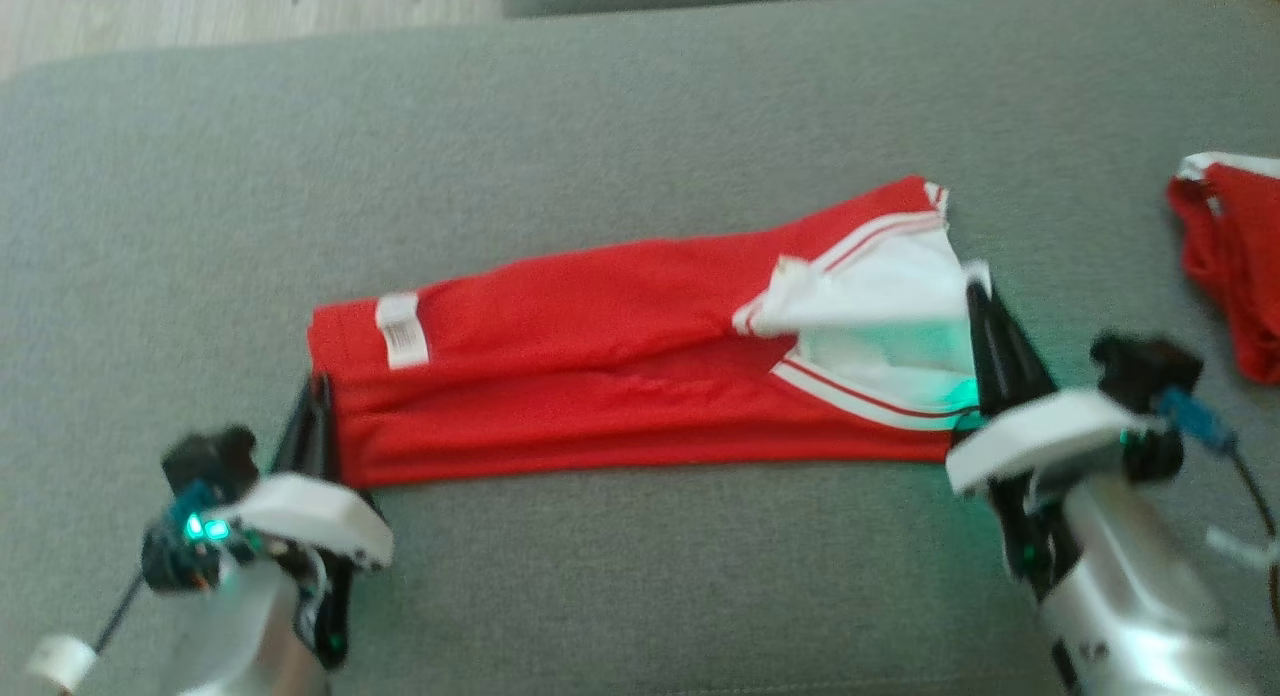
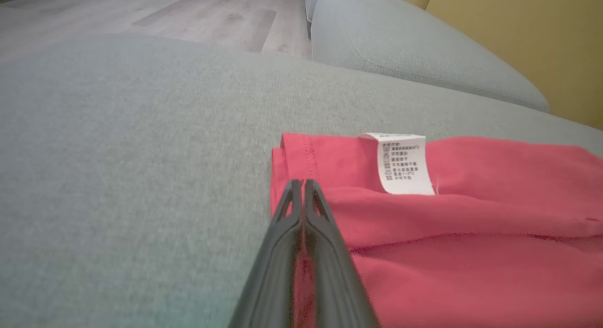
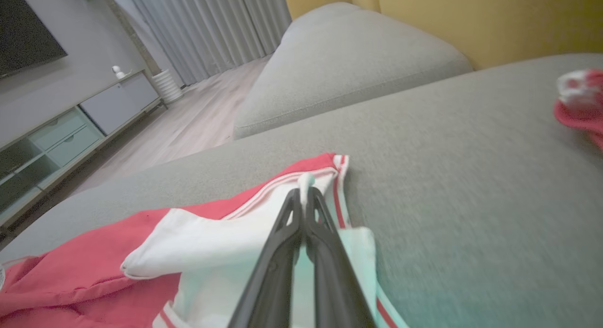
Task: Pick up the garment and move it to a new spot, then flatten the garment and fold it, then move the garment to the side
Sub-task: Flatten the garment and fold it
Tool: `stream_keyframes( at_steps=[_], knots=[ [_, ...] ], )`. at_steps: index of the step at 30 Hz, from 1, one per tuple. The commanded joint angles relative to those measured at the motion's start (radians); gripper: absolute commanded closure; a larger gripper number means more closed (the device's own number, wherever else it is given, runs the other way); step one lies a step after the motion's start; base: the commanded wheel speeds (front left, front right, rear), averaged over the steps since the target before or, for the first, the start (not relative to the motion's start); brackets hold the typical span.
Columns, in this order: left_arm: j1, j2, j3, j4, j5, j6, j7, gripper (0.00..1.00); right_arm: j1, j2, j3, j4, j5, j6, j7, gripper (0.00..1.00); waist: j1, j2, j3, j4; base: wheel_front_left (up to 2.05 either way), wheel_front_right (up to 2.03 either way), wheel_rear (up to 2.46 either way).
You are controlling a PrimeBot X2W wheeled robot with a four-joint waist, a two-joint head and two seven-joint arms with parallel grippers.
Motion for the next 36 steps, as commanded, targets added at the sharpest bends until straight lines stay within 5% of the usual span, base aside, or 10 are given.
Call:
stream_keyframes(
  at_steps=[1,4,5,6,14,20,36],
  knots=[
    [-0.014,0.015,0.045,-0.018,0.012,0.007,-0.009,1.00,0.006,0.016,0.014,-0.040,0.019,0.003,-0.011,1.00,0.0004,-0.0001,-0.027,-0.022,0.00,0.00,0.00],
    [0.023,-0.001,0.073,-0.020,0.031,0.012,-0.009,1.00,0.062,0.025,-0.004,-0.042,0.033,0.003,-0.011,1.00,0.0004,-0.0001,-0.041,-0.028,0.00,0.00,0.00],
    [0.033,-0.005,0.086,-0.028,0.040,0.019,-0.009,0.65,0.074,0.029,-0.014,-0.033,0.032,0.003,-0.011,0.86,0.0004,-0.0001,-0.047,-0.029,0.00,0.00,0.00],
    [0.055,-0.009,0.108,-0.057,0.071,0.032,-0.009,0.00,0.087,0.040,-0.047,-0.035,0.030,0.003,-0.011,0.00,0.0004,-0.0001,-0.058,-0.028,0.00,0.00,0.00],
    [0.227,-0.037,0.200,-0.262,0.250,0.115,-0.009,0.00,0.182,0.086,-0.190,-0.118,-0.161,0.003,-0.011,0.00,0.0004,-0.0001,-0.128,-0.021,0.00,0.00,0.00],
    [0.371,-0.083,0.229,-0.366,0.331,0.124,-0.009,0.00,0.283,0.108,-0.263,-0.164,-0.293,0.003,-0.011,0.00,0.0004,-0.0001,-0.181,-0.004,0.00,0.00,0.00],
    [0.485,-0.120,0.209,-0.410,0.358,0.101,-0.009,0.00,0.279,0.110,-0.202,-0.057,-0.243,0.003,-0.011,0.00,0.0004,-0.0001,-0.198,0.033,0.00,0.00,0.00]
  ],
)
